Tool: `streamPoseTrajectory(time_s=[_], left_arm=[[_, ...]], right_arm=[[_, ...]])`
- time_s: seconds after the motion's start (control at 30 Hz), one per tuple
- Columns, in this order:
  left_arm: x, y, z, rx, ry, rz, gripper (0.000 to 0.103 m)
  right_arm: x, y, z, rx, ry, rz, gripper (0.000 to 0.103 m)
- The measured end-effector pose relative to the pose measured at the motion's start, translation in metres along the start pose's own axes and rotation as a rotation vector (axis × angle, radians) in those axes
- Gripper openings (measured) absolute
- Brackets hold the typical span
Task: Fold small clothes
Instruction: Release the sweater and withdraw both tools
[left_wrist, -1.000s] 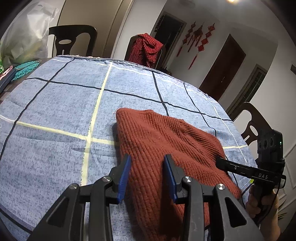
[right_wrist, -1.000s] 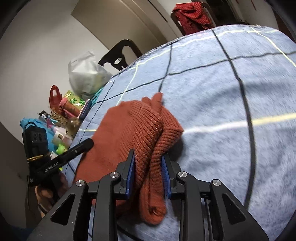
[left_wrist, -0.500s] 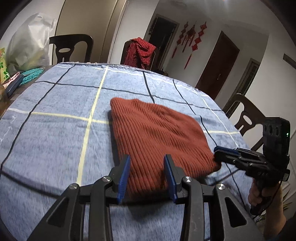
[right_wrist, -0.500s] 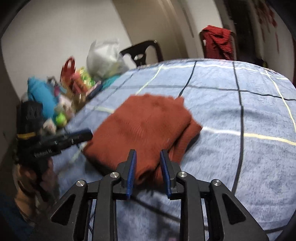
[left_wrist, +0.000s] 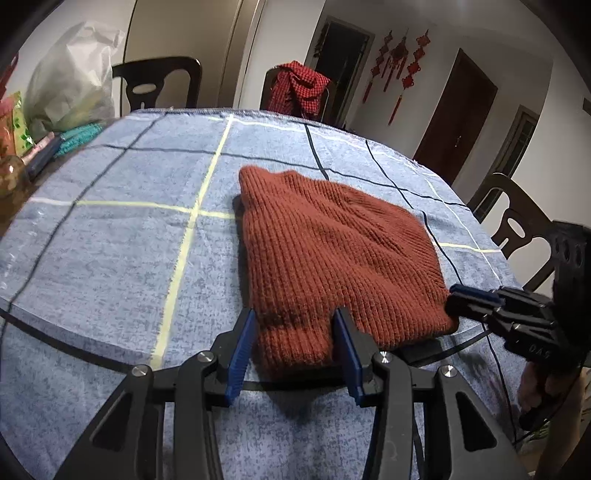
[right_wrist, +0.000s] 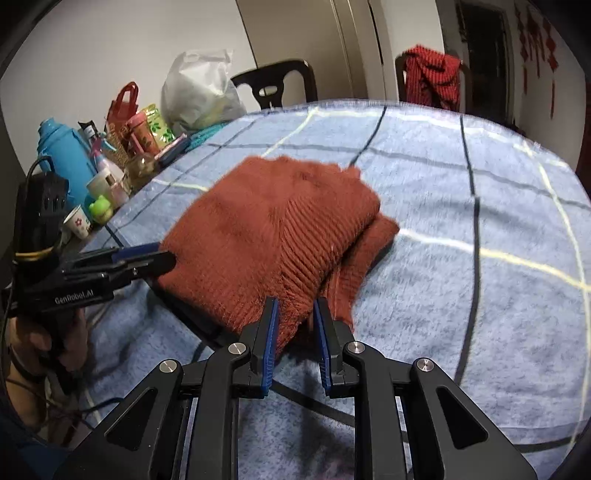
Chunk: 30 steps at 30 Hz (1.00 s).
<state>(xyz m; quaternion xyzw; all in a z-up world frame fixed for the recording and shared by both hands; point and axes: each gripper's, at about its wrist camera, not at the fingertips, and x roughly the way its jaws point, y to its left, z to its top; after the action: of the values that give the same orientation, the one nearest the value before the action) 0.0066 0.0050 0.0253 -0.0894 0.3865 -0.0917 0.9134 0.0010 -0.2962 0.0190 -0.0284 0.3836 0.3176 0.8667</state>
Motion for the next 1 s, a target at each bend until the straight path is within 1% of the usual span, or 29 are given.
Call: streamPoseTrajectory(time_s=[0.13,0.23,0.37,0.47,0.67,0.73,0.83,0.97,1.0], left_arm=[[-0.006,-0.008,0.004,0.032,-0.022,0.068,0.047],[-0.005,-0.009,0.004,0.044,-0.022,0.101,0.047],[-0.001,-0.011,0.003,0.049,-0.009,0.118,0.047],[-0.004,-0.015,0.003,0.056,-0.016,0.131,0.047],[-0.013,-0.018,-0.003,0.068,-0.02,0.141,0.047],[-0.016,-0.017,-0.01,0.065,-0.016,0.14,0.047],[-0.017,-0.014,-0.02,0.06,0.002,0.141,0.049],[-0.01,-0.011,-0.03,0.065,0.046,0.153,0.049],[-0.007,-0.01,-0.032,0.06,0.061,0.155,0.049]], right_arm=[[-0.01,0.006,0.007,-0.027,-0.054,-0.007,0.02],[-0.003,0.007,0.007,-0.033,-0.041,-0.023,0.02],[0.016,0.003,0.0,-0.03,0.026,-0.051,0.021],[0.01,0.004,0.0,-0.029,0.013,-0.047,0.022],[-0.005,0.009,-0.007,-0.05,0.006,-0.074,0.023],[-0.008,0.009,-0.013,-0.054,0.013,-0.085,0.03],[-0.008,0.01,-0.026,-0.056,0.044,-0.109,0.037],[0.0,0.008,-0.04,-0.06,0.106,-0.129,0.037],[-0.001,0.009,-0.042,-0.066,0.095,-0.134,0.038]])
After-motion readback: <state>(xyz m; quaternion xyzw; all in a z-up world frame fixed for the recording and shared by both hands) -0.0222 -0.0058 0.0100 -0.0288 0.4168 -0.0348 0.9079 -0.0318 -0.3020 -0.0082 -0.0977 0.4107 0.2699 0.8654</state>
